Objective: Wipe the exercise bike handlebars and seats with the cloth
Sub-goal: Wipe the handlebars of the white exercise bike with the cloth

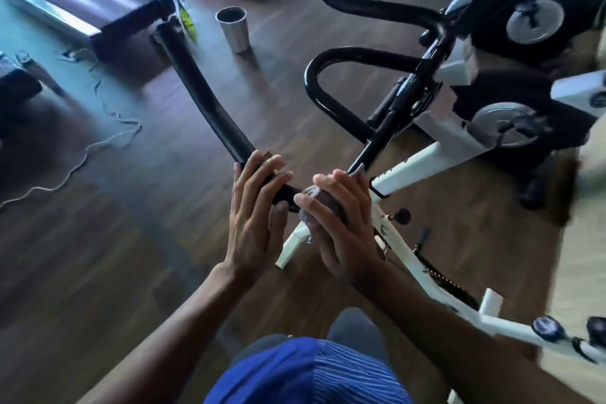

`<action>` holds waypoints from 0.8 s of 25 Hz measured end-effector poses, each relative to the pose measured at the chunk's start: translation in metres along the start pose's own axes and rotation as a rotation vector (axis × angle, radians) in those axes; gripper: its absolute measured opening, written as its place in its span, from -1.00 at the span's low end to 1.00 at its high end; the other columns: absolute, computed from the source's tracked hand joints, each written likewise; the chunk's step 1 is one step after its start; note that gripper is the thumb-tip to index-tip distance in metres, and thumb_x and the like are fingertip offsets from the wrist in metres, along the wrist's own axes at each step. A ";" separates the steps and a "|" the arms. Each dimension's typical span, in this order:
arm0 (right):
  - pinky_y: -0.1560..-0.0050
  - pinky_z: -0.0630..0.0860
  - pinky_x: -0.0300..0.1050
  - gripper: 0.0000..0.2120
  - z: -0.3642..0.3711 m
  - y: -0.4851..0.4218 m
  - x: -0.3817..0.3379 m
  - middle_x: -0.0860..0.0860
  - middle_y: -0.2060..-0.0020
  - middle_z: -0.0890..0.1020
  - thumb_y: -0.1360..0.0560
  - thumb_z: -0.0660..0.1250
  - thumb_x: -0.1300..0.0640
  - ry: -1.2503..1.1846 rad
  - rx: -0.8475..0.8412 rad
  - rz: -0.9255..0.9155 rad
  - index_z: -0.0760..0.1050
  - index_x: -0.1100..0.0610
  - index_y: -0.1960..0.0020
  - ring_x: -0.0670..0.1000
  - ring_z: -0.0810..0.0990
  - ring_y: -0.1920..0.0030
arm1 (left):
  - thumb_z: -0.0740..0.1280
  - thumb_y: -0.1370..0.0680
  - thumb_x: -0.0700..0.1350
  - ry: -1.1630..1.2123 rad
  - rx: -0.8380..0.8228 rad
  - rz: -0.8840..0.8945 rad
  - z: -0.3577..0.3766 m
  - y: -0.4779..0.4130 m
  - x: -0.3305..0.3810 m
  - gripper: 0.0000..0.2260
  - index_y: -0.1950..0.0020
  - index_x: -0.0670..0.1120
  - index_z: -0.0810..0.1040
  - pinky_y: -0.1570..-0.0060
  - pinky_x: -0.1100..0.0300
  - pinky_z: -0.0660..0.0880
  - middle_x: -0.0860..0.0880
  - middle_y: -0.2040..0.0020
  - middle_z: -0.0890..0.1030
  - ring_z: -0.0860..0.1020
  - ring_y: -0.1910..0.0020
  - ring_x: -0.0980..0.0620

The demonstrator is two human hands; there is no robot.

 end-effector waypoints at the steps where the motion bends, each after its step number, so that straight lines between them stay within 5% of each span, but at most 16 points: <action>1: -0.32 0.36 0.40 -0.75 -0.002 -0.002 0.004 0.11 -0.35 0.42 -0.67 0.22 0.06 -0.009 -0.034 -0.059 0.47 0.06 -0.32 0.14 0.37 -0.42 | 0.11 -0.67 -0.14 -0.017 0.018 -0.029 0.000 0.004 0.003 -0.67 -0.27 -0.30 0.54 -0.38 -0.42 0.23 -0.23 -0.39 0.48 0.29 -0.51 -0.28; 11: -0.55 0.08 0.05 -0.67 -0.005 -0.010 0.037 0.01 -0.43 0.38 -0.65 0.22 0.04 -0.214 -0.157 -0.289 0.42 -0.06 -0.40 0.03 0.29 -0.51 | 0.09 -0.66 -0.22 -0.281 0.330 -0.281 0.023 0.022 0.054 -0.67 -0.32 -0.34 0.49 -0.46 -0.25 0.24 -0.25 -0.43 0.42 0.24 -0.54 -0.24; 18: -0.53 0.02 0.19 -0.68 -0.016 -0.031 0.107 0.17 -0.41 0.42 -0.70 0.10 0.05 -0.416 -0.008 -0.063 0.47 0.11 -0.37 0.18 0.26 -0.52 | 0.15 -0.64 -0.26 -0.485 0.451 -0.281 0.046 0.024 0.078 -0.69 -0.31 -0.37 0.50 -0.46 -0.27 0.24 -0.31 -0.39 0.46 0.27 -0.51 -0.28; 20: -0.54 -0.01 0.21 -0.67 -0.014 -0.022 0.086 0.14 -0.43 0.41 -0.70 0.10 0.05 -0.426 -0.038 -0.178 0.46 0.09 -0.38 0.11 0.20 -0.56 | 0.13 -0.67 -0.23 -0.515 0.476 -0.273 0.048 0.023 0.079 -0.69 -0.32 -0.35 0.50 -0.47 -0.26 0.23 -0.30 -0.40 0.46 0.26 -0.52 -0.28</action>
Point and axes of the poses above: each hand's wrist, its own y-axis away from the middle knuckle, its own z-axis out of the palm, x = y × z, the point moved 9 cm from there along -y, towards the middle knuckle
